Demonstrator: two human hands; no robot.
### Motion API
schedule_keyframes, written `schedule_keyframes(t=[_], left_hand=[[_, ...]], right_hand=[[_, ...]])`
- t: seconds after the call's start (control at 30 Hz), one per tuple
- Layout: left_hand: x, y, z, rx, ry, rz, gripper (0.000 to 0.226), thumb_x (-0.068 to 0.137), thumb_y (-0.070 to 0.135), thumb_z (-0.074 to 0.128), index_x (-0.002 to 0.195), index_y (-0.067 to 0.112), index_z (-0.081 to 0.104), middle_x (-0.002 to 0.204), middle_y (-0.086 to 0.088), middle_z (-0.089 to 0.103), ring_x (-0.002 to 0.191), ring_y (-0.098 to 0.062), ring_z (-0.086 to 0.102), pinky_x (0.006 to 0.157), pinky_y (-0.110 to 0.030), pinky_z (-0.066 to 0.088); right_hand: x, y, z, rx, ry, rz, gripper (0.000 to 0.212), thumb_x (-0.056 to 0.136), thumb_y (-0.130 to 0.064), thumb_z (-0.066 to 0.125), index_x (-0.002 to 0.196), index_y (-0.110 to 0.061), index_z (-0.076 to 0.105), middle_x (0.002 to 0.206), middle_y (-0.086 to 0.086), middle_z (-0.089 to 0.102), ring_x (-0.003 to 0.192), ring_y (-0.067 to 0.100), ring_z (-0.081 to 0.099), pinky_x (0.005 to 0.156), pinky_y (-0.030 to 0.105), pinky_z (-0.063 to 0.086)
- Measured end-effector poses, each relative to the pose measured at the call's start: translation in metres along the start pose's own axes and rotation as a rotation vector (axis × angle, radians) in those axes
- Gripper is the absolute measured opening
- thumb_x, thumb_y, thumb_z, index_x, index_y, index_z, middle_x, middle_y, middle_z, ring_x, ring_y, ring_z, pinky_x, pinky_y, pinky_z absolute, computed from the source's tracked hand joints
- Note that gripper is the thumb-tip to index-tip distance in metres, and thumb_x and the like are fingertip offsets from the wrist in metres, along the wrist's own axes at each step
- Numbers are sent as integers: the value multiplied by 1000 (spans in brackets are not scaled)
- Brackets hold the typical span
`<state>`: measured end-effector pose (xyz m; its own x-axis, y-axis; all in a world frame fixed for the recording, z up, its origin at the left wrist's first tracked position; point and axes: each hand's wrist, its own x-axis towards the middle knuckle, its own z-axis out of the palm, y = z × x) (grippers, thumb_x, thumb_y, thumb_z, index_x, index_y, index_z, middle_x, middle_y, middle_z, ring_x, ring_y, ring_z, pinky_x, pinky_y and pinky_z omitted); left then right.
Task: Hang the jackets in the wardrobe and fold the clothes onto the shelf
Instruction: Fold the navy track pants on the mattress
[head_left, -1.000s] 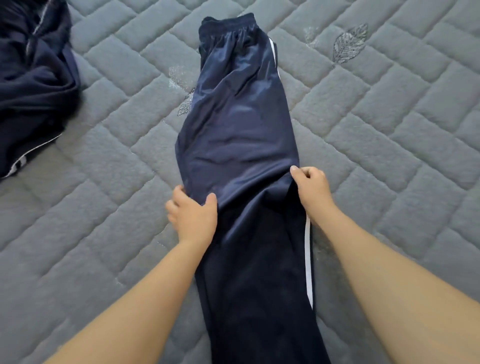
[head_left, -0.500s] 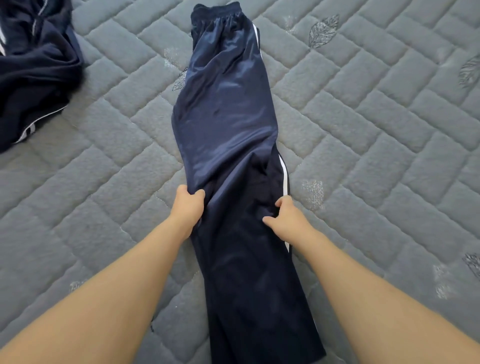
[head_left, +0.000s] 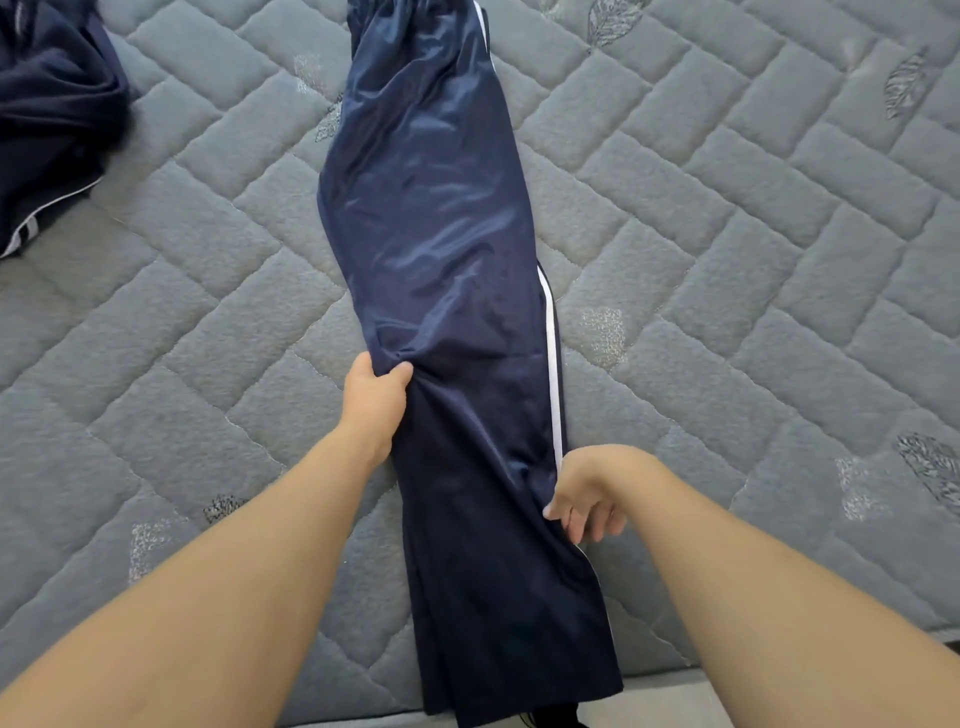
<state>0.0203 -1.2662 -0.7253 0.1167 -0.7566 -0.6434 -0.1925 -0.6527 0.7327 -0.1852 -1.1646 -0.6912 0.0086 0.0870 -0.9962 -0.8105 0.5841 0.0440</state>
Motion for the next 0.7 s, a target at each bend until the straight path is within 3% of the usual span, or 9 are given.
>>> schedule_keyframes(t=[0.13, 0.2, 0.27, 0.33, 0.4, 0.5, 0.6, 0.67, 0.7], left_hand=[[-8, -10, -4, 429, -88, -69, 25, 85, 17, 61, 107, 17, 48, 100, 0, 59, 90, -19, 59, 70, -32, 47], [-11, -16, -4, 624, -131, 61, 11, 91, 17, 54, 98, 16, 46, 100, -2, 56, 89, -21, 55, 66, -31, 40], [-13, -15, -3, 650, -133, 151, 14, 97, 19, 50, 87, 17, 40, 103, -9, 54, 89, -24, 51, 71, -35, 40], [-14, -11, -2, 682, -154, 133, 16, 99, 21, 48, 88, 16, 38, 111, -14, 52, 94, -29, 51, 79, -40, 43], [-20, -9, -2, 772, -111, 111, 17, 96, 21, 52, 102, 13, 38, 116, -14, 48, 99, -34, 51, 80, -42, 43], [-45, -9, -9, 1020, 11, 499, 21, 89, 14, 54, 105, 10, 41, 106, -10, 49, 89, -33, 54, 72, -43, 46], [-76, -31, -20, 1208, -564, 749, 10, 86, 18, 47, 92, 20, 40, 93, -1, 53, 84, -30, 59, 70, -41, 48], [-90, -52, -28, 1473, -942, 745, 15, 86, 22, 49, 100, 21, 47, 103, -1, 53, 95, -28, 56, 78, -42, 49], [-94, -61, -32, 1590, -1026, 762, 25, 85, 25, 53, 110, 20, 50, 111, -1, 49, 100, -26, 52, 81, -41, 47]], right_hand=[[4, 3, 6, -72, -74, 62, 42, 107, -24, 32, 136, 1, 50, 135, 9, 60, 127, 28, 54, 103, 37, 44], [3, 0, 8, -99, -133, 128, 43, 107, -23, 31, 135, 2, 50, 136, 11, 59, 128, 30, 53, 94, 37, 45], [1, -3, 6, -133, -106, 147, 41, 104, -24, 35, 130, 1, 56, 132, 13, 62, 123, 32, 57, 80, 36, 47], [4, -4, 2, -161, 84, 86, 32, 98, -25, 47, 106, -2, 67, 115, 14, 70, 104, 31, 67, 70, 33, 48], [11, -1, -1, -76, 248, 31, 22, 90, -24, 55, 80, -6, 63, 88, 13, 73, 74, 27, 69, 69, 31, 52], [22, 12, -2, 188, 261, -39, 19, 89, -21, 60, 78, -6, 58, 71, 11, 64, 58, 23, 57, 67, 30, 52], [22, 22, 5, 342, 130, -123, 22, 92, -31, 64, 89, -9, 62, 80, 5, 65, 67, 17, 60, 73, 29, 50], [23, 24, 17, 402, 28, -157, 26, 91, -33, 66, 102, -10, 65, 93, 4, 71, 81, 18, 67, 81, 30, 52], [24, 26, 25, 417, -34, -149, 28, 90, -32, 67, 109, -12, 65, 100, 4, 71, 88, 19, 68, 85, 31, 53]])
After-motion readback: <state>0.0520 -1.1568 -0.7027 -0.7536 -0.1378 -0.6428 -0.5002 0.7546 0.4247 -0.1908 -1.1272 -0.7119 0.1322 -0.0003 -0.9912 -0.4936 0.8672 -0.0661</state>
